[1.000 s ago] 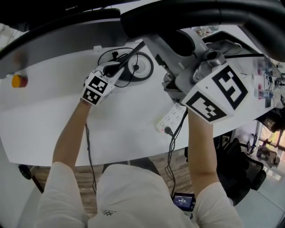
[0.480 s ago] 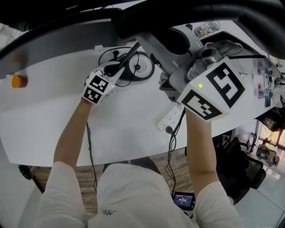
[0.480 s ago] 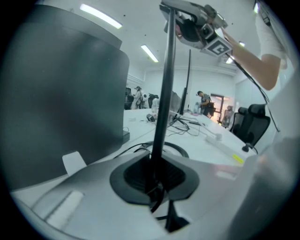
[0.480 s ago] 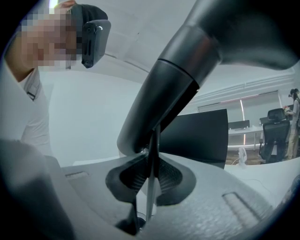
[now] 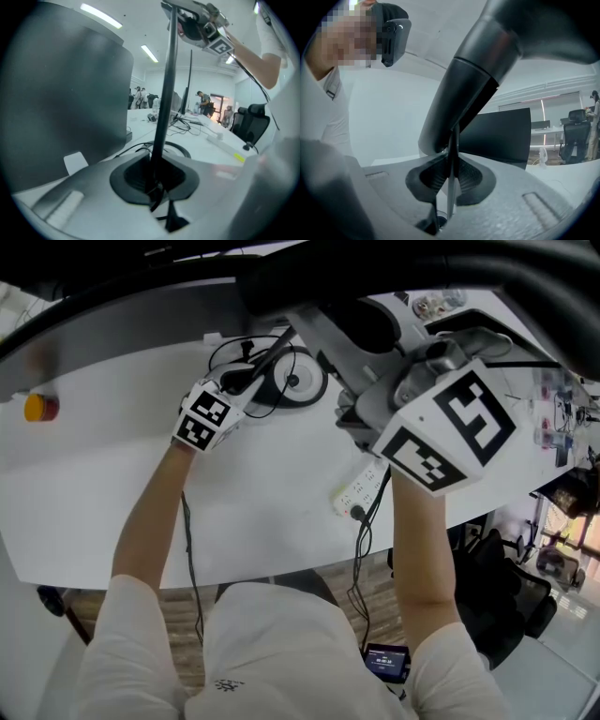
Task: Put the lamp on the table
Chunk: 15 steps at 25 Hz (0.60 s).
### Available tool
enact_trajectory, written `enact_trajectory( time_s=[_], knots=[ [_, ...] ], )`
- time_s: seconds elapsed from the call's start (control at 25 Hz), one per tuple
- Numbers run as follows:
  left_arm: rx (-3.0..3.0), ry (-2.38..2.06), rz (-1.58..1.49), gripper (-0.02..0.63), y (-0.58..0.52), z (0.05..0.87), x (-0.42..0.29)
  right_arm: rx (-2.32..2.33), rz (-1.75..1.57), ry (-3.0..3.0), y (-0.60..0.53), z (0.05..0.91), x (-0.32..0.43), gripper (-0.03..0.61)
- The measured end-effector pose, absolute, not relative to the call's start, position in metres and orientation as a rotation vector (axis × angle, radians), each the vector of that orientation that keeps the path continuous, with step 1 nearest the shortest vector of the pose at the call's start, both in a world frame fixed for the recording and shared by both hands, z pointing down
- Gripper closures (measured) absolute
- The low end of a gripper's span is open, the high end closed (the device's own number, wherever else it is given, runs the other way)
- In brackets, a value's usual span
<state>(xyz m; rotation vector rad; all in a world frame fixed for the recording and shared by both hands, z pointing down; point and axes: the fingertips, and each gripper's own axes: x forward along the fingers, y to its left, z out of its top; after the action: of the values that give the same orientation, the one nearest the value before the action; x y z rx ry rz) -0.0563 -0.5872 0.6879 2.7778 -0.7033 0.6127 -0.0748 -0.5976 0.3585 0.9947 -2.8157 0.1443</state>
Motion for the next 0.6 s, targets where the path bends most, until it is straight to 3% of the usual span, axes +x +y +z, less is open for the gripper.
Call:
enact_trajectory(
  time_s=[0.6],
  knots=[
    [2.749, -0.722, 0.632, 0.583, -0.583, 0.697, -0.059, 0.957, 0.141, -2.82, -0.589, 0.366, -0.089, 0.549]
  ],
)
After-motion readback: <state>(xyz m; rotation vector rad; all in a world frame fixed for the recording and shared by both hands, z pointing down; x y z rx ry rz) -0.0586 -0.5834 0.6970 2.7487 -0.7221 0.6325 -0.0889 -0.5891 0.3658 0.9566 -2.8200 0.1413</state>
